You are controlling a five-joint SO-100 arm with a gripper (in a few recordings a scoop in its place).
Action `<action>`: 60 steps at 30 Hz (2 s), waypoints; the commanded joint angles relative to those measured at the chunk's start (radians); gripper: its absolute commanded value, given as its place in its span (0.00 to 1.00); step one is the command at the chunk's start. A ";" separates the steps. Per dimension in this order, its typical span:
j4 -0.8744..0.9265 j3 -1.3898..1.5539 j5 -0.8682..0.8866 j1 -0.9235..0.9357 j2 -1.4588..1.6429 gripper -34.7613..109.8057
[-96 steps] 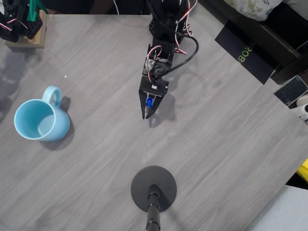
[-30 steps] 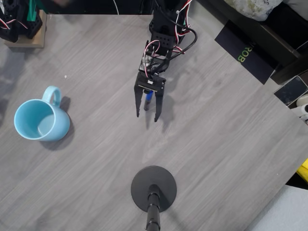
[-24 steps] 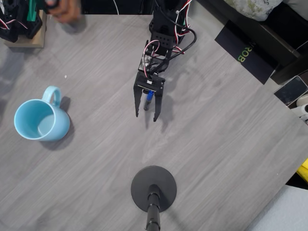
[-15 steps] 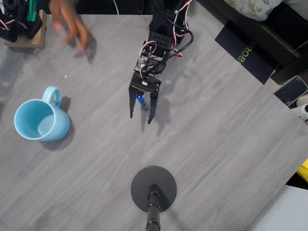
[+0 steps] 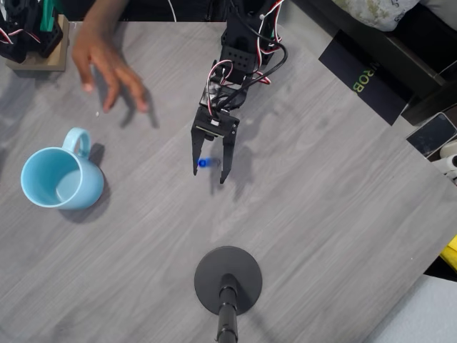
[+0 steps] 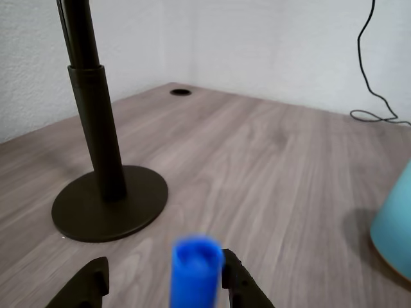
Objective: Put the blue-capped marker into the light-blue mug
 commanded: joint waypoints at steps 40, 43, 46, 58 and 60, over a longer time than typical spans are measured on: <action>1.723 -1.559 0.446 0.104 -0.787 0.45; 1.810 -1.710 0.410 0.135 -0.884 0.44; 1.852 -1.798 0.350 0.158 -0.945 0.44; 2.051 -2.200 0.258 0.173 -1.282 0.45; 2.171 -2.456 0.249 0.181 -1.430 0.44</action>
